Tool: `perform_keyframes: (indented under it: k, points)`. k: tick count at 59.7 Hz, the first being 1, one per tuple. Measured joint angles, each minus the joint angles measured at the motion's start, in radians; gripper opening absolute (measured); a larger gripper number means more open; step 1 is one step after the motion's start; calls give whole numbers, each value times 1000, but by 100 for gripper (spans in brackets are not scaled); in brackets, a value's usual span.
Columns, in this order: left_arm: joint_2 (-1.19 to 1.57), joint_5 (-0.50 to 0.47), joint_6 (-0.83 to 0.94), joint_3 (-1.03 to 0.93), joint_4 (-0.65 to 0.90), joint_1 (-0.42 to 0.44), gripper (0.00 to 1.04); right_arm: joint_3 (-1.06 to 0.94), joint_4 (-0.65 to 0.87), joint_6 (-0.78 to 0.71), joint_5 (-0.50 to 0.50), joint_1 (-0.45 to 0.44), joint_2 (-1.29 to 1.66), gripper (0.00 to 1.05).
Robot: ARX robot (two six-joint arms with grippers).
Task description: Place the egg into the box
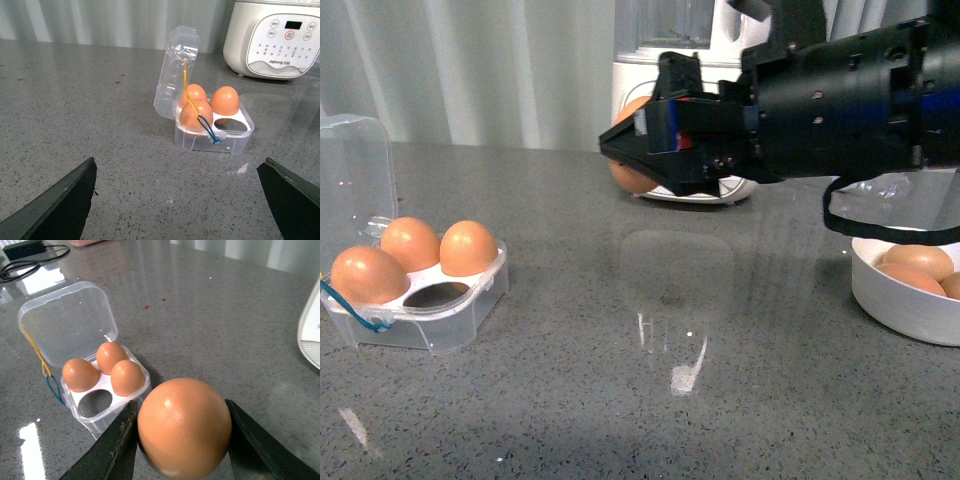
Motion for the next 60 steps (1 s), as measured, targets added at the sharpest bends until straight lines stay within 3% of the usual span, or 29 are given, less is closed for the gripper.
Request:
perform_keyframes:
  k: [24, 60]
  points:
    - [0, 0, 0, 0, 0, 0, 98, 108, -4, 0, -54, 116, 124, 43]
    - [0, 0, 0, 0, 0, 0, 98, 224, -59, -2, -70, 201, 239, 43]
